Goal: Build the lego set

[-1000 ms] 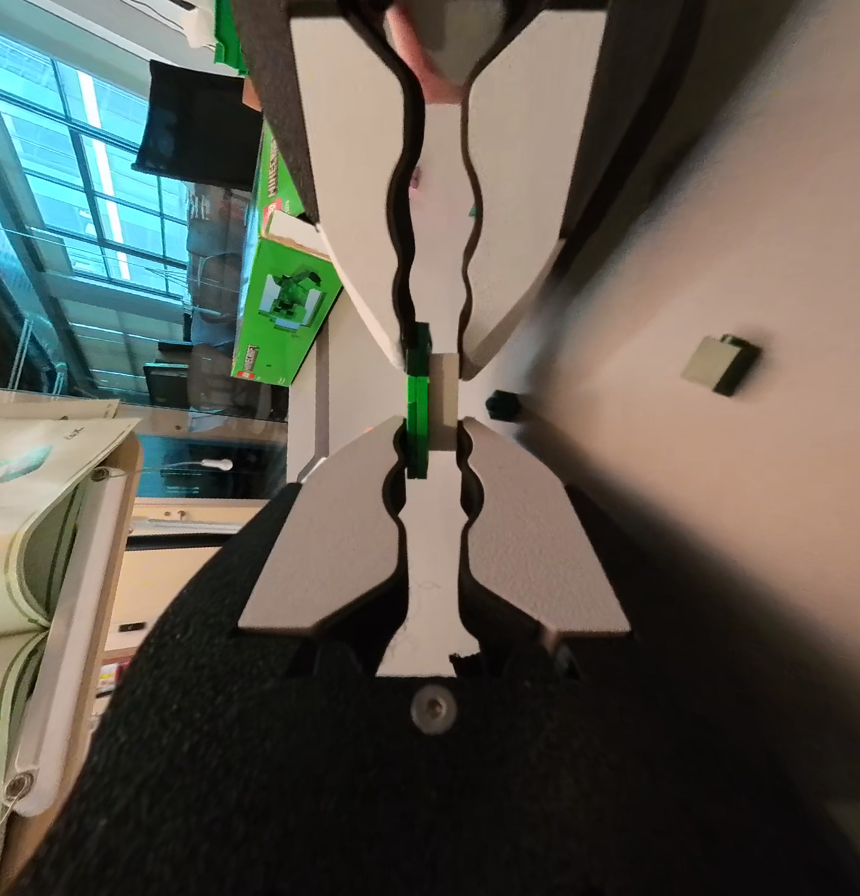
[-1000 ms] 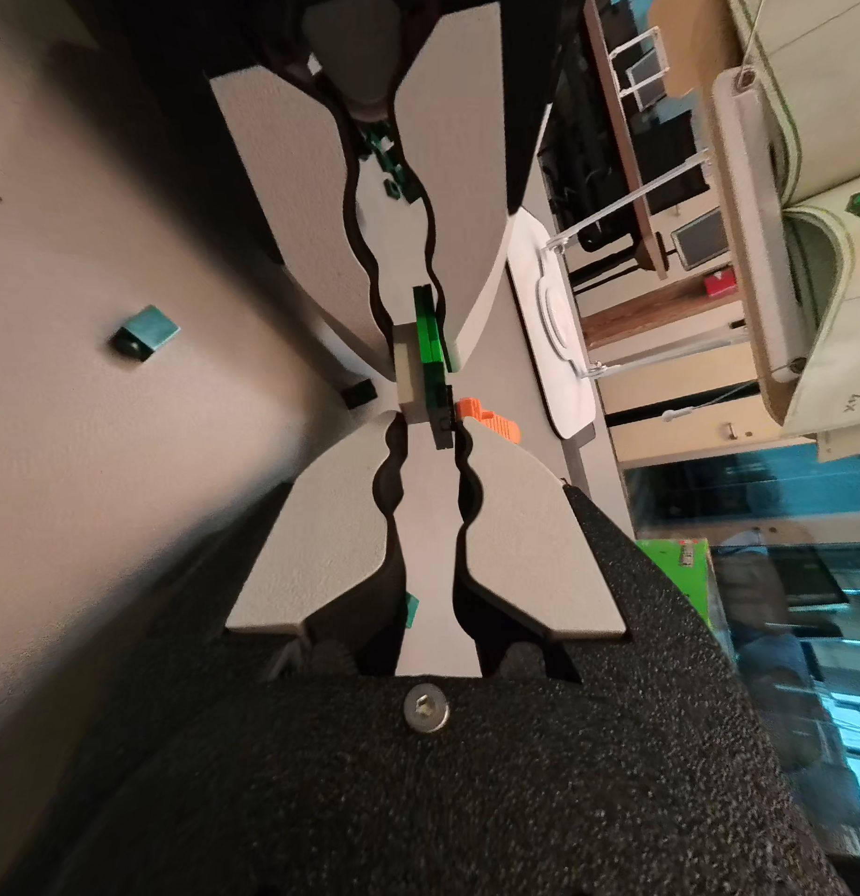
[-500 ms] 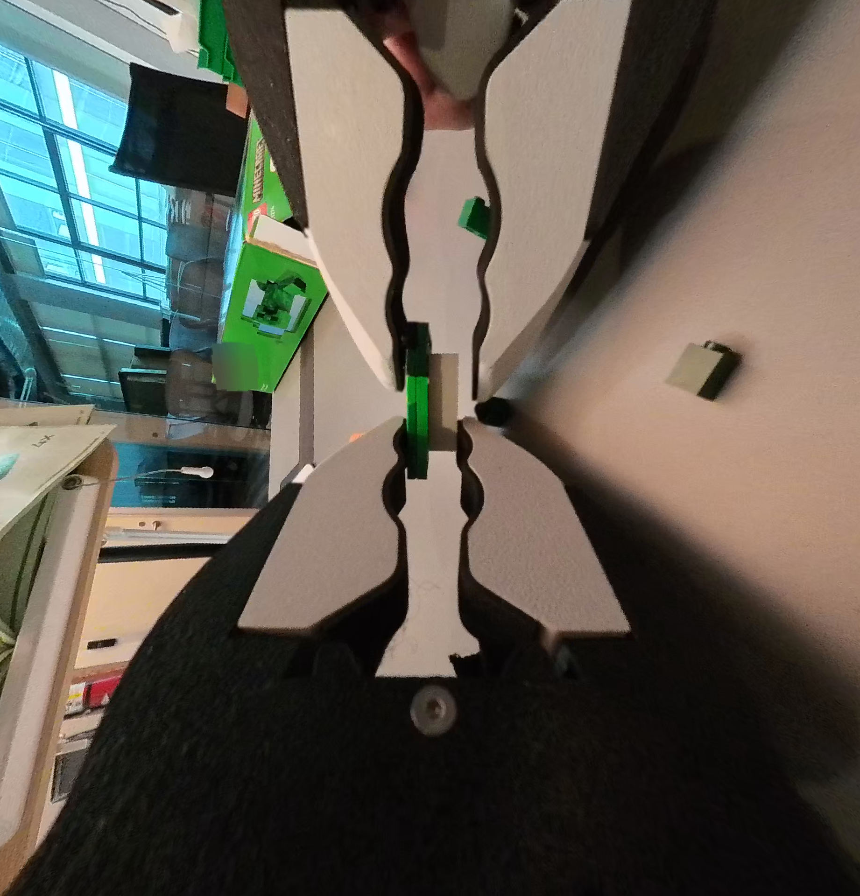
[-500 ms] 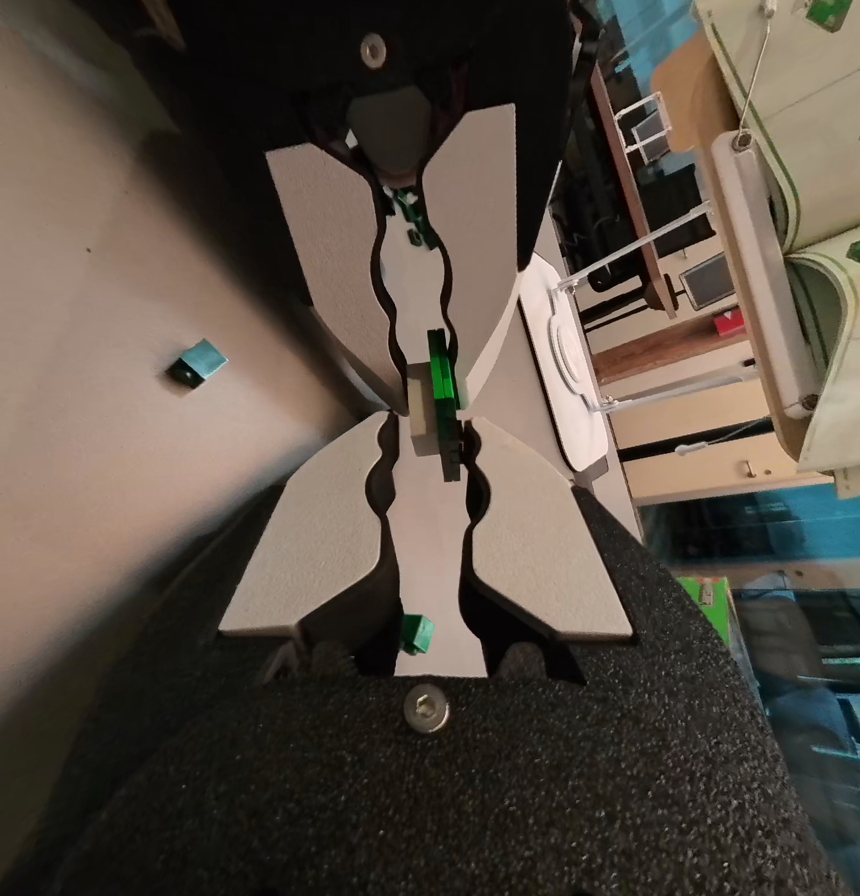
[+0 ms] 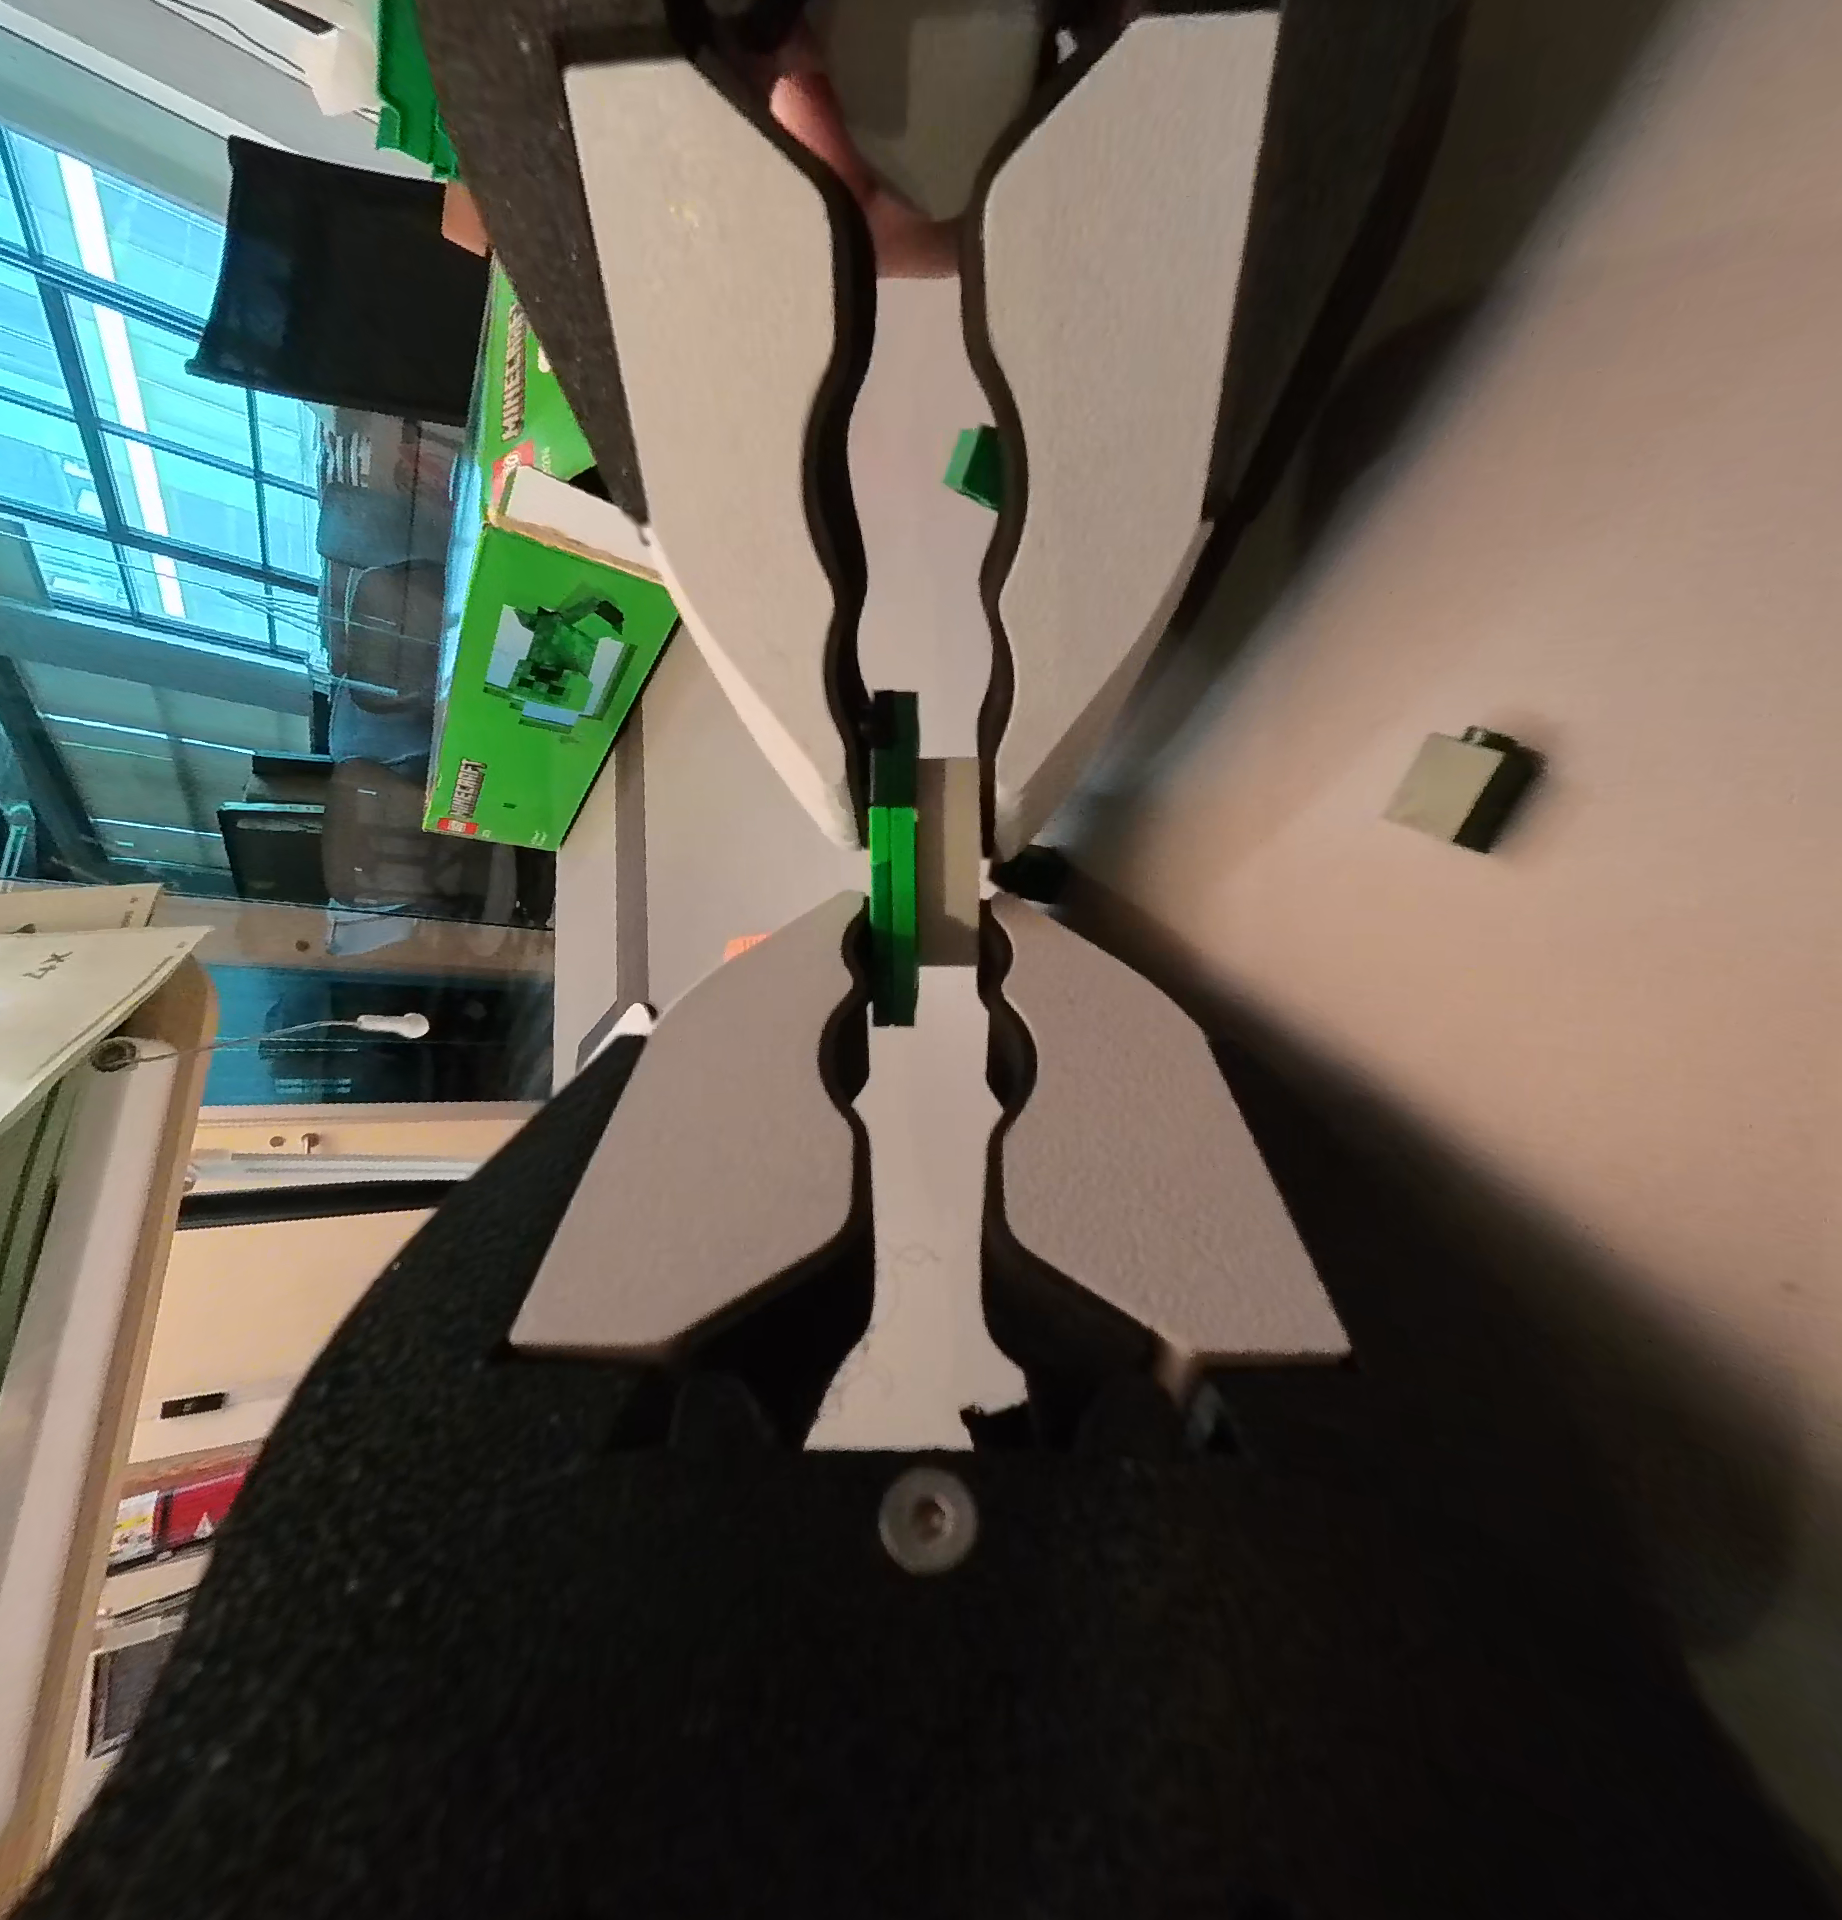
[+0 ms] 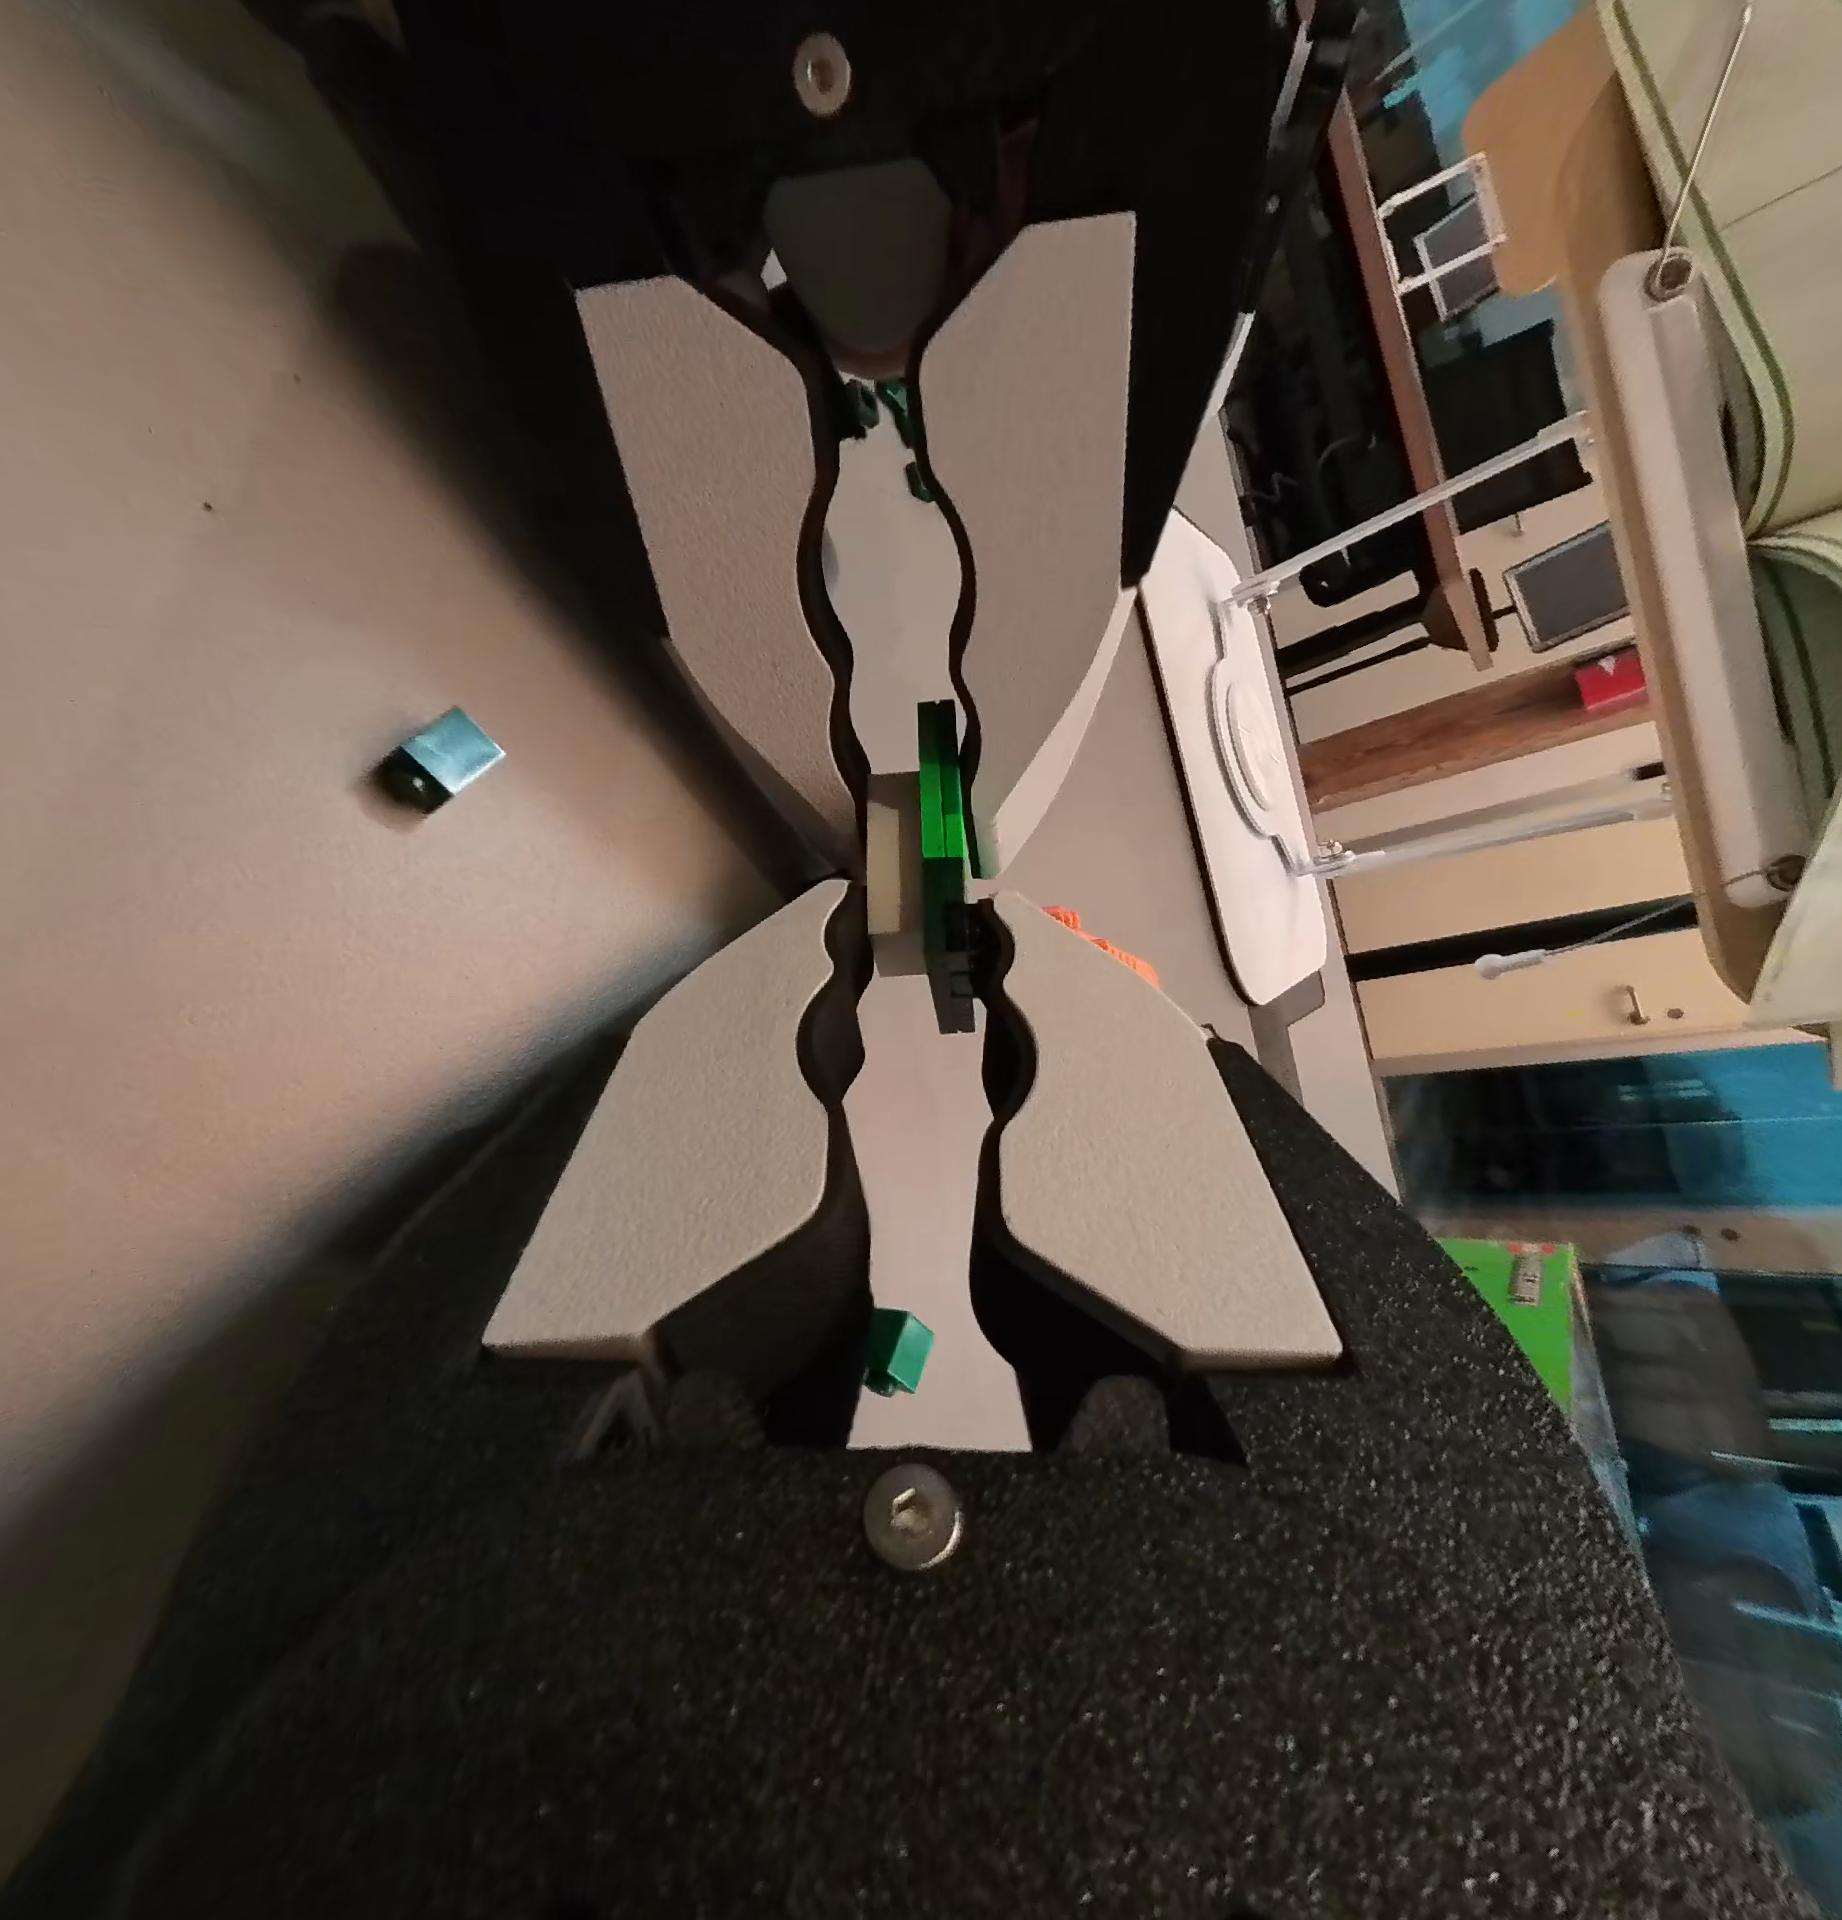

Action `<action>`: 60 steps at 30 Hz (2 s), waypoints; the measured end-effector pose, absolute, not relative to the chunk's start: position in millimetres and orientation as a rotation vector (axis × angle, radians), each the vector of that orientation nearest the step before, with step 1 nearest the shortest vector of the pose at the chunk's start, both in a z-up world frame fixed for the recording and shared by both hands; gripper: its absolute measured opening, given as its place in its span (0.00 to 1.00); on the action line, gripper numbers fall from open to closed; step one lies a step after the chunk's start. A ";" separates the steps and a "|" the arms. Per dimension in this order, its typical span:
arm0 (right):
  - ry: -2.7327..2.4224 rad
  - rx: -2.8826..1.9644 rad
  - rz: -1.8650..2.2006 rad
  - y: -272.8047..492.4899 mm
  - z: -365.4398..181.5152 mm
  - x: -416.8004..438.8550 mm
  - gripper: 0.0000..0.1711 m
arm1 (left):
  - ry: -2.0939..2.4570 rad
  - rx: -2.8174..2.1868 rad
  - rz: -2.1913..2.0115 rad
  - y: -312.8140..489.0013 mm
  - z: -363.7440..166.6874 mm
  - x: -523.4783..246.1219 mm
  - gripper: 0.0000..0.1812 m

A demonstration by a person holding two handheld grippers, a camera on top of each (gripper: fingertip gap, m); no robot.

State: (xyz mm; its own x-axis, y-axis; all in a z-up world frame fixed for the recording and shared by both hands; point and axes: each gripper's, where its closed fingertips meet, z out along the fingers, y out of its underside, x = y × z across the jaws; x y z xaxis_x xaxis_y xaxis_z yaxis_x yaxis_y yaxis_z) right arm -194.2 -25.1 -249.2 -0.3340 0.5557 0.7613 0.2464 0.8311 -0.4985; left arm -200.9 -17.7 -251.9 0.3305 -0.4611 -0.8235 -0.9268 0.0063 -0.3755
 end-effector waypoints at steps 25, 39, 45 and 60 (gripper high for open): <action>-1.832 -1.153 1.149 -28.2 -211.9 -177.9 0.11 | 1.109 -1.367 0.801 -11.6 -209.0 -199.9 0.40; -1.952 -1.356 1.560 -56.9 -217.4 -166.0 0.11 | 1.298 -1.174 0.874 -22.9 -213.7 -173.9 0.31; -1.954 -1.358 1.537 -56.6 -219.6 -167.2 0.11 | 1.335 -1.135 0.920 -25.4 -214.3 -172.1 0.20; -1.467 -1.004 0.775 31.9 -182.6 -169.9 0.22 | 1.015 -1.575 0.669 -9.9 -222.0 -218.7 0.20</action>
